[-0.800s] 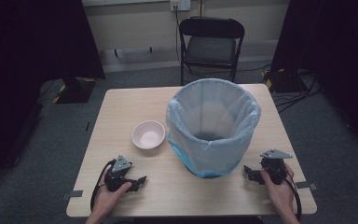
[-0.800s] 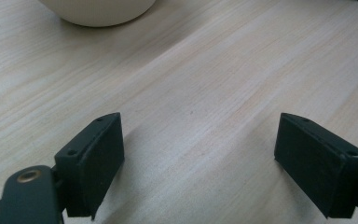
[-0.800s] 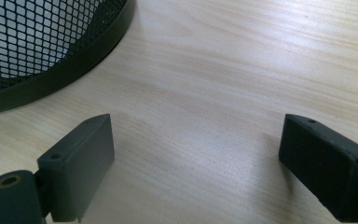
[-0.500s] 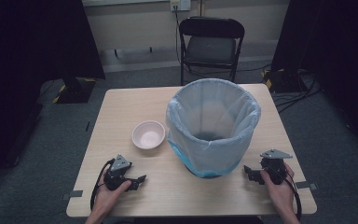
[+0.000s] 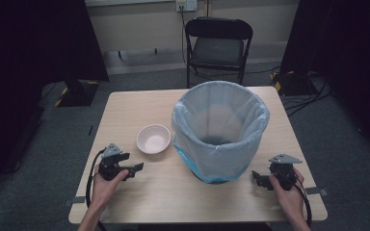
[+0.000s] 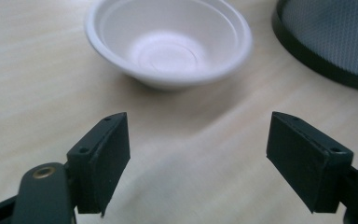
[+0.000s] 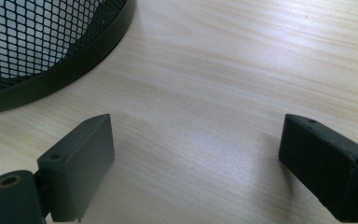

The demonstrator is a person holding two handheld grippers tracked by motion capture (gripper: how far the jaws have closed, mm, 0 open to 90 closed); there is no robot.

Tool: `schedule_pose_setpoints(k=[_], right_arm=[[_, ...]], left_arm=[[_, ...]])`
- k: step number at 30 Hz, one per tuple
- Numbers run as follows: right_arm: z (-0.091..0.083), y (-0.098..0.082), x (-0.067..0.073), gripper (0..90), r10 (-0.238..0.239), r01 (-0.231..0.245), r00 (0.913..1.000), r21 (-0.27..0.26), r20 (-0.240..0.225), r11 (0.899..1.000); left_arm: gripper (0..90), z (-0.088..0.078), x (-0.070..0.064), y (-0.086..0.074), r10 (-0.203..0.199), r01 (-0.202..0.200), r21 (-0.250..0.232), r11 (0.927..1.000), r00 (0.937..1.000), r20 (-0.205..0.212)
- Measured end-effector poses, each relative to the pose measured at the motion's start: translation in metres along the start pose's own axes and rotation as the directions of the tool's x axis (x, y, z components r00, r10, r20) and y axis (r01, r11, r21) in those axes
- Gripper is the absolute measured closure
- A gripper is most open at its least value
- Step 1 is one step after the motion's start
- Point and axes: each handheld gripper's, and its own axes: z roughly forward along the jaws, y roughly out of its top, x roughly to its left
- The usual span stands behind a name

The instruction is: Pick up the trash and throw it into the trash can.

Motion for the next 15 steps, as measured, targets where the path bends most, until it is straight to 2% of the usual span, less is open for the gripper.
schedule_pose_setpoints(k=[1, 2, 3, 5, 6, 7, 8, 9, 12, 15], right_arm=[[0.000, 0.000, 0.000, 9.4, 0.000, 0.000, 1.0000, 0.000, 0.000, 1.000], [0.000, 0.000, 0.000, 9.4, 0.000, 0.000, 1.0000, 0.000, 0.000, 1.000], [0.000, 0.000, 0.000, 9.4, 0.000, 0.000, 1.0000, 0.000, 0.000, 1.000], [0.000, 0.000, 0.000, 9.4, 0.000, 0.000, 1.0000, 0.000, 0.000, 1.000], [0.000, 0.000, 0.000, 9.4, 0.000, 0.000, 1.0000, 0.000, 0.000, 1.000], [0.000, 0.000, 0.000, 9.4, 0.000, 0.000, 1.0000, 0.000, 0.000, 1.000], [0.000, 0.000, 0.000, 9.4, 0.000, 0.000, 1.0000, 0.000, 0.000, 1.000], [0.000, 0.000, 0.000, 9.4, 0.000, 0.000, 1.0000, 0.000, 0.000, 1.000], [0.000, 0.000, 0.000, 9.4, 0.000, 0.000, 1.0000, 0.000, 0.000, 1.000], [0.000, 0.000, 0.000, 9.4, 0.000, 0.000, 1.0000, 0.000, 0.000, 1.000]], left_arm=[[21.6, 0.000, 0.000, 0.000, 0.000, 0.000, 0.000, 1.0000, 1.0000, 0.000], [22.2, 0.003, 0.006, 0.010, -0.005, 0.005, -0.003, 1.0000, 0.9998, -0.020], [22.4, 0.003, 0.006, 0.010, -0.005, 0.005, -0.003, 1.0000, 0.9998, -0.020], [22.8, 0.007, 0.012, 0.021, -0.014, 0.014, 0.018, 0.9997, 0.9999, 0.010], [24.4, 0.012, 0.018, 0.032, -0.012, 0.011, 0.024, 0.9997, 0.9999, 0.009], [24.5, 0.012, 0.018, 0.032, -0.012, 0.011, 0.024, 0.9997, 0.9999, 0.009], [24.7, 0.015, 0.025, 0.042, -0.011, 0.011, 0.018, 0.9998, 0.9999, 0.007], [24.8, 0.015, 0.025, 0.042, -0.011, 0.011, 0.018, 0.9998, 0.9999, 0.007], [25.7, 0.026, 0.036, 0.060, -0.002, 0.002, 0.024, 0.9997, 1.0000, 0.000], [26.7, 0.033, 0.041, 0.065, -0.008, 0.009, 0.024, 0.9997, 0.9999, -0.014]])
